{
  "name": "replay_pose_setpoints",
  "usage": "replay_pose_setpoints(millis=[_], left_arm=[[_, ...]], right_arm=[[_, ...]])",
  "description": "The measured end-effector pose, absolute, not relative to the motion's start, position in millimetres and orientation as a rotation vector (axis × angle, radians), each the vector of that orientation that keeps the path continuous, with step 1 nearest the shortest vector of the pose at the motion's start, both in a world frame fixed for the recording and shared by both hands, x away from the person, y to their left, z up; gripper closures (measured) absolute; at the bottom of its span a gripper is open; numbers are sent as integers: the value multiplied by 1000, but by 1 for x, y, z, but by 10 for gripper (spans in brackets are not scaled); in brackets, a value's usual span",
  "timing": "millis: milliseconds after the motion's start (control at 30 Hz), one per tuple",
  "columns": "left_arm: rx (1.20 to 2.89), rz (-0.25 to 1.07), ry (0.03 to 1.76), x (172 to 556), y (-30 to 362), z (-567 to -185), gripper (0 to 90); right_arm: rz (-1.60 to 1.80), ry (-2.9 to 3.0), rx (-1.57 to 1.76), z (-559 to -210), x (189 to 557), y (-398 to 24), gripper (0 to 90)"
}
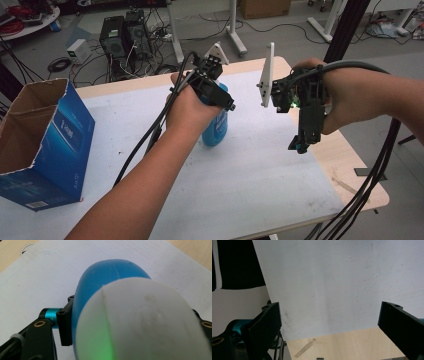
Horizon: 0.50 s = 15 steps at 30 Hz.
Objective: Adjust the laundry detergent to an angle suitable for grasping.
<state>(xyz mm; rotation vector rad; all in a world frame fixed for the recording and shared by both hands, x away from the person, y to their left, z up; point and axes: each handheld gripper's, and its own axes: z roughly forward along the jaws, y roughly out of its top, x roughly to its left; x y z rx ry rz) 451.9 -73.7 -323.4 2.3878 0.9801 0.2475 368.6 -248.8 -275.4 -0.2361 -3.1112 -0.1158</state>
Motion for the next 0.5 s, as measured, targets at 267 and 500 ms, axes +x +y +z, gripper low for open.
replay_pose_setpoints(millis=[267,500], left_arm=[[2392,256,974,451,-74,-323,330],[2399,261,981,452,-74,-324,383]], right_arm=[[-126,-3112,-231,-276,369,-250,40],[-128,-3113,-225,-276,370,-249,40]])
